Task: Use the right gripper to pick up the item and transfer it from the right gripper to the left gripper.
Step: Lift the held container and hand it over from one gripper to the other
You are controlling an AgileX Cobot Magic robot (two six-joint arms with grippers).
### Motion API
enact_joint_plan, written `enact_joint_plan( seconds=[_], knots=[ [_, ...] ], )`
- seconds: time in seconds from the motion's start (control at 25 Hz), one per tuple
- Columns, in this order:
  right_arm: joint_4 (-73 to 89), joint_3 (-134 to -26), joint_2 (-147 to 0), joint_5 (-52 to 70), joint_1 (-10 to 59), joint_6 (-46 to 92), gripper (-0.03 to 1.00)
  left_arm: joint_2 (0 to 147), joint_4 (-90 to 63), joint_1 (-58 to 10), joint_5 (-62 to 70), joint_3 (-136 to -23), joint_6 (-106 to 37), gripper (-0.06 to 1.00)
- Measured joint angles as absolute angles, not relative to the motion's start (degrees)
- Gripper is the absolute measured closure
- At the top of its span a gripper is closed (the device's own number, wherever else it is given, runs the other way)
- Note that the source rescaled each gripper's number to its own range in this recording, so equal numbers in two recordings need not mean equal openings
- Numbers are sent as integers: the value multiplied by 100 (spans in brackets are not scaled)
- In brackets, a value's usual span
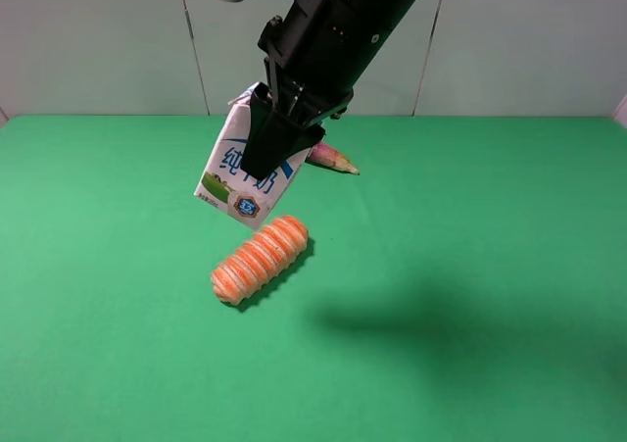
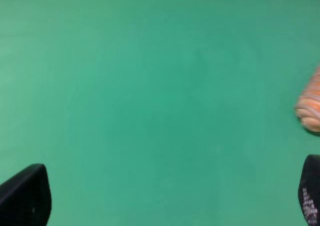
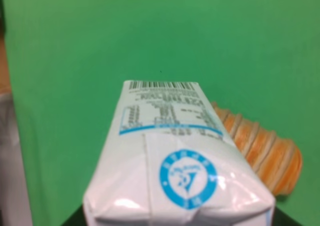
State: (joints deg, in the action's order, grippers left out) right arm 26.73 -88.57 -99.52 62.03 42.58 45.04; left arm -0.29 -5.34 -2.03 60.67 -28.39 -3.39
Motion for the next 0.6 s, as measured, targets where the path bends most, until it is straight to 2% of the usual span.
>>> enact_joint_plan(
  seconds=[0.32, 0.6],
  knots=[
    [2876, -8857, -9576, 6190, 4258, 4650, 97, 86, -1764, -203, 5937, -2845, -1241, -3],
    [3005, -8857, -9474, 6209, 4258, 4811, 97, 1413, -2398, -203, 5355, -2911, -2042, -3]
  ],
)
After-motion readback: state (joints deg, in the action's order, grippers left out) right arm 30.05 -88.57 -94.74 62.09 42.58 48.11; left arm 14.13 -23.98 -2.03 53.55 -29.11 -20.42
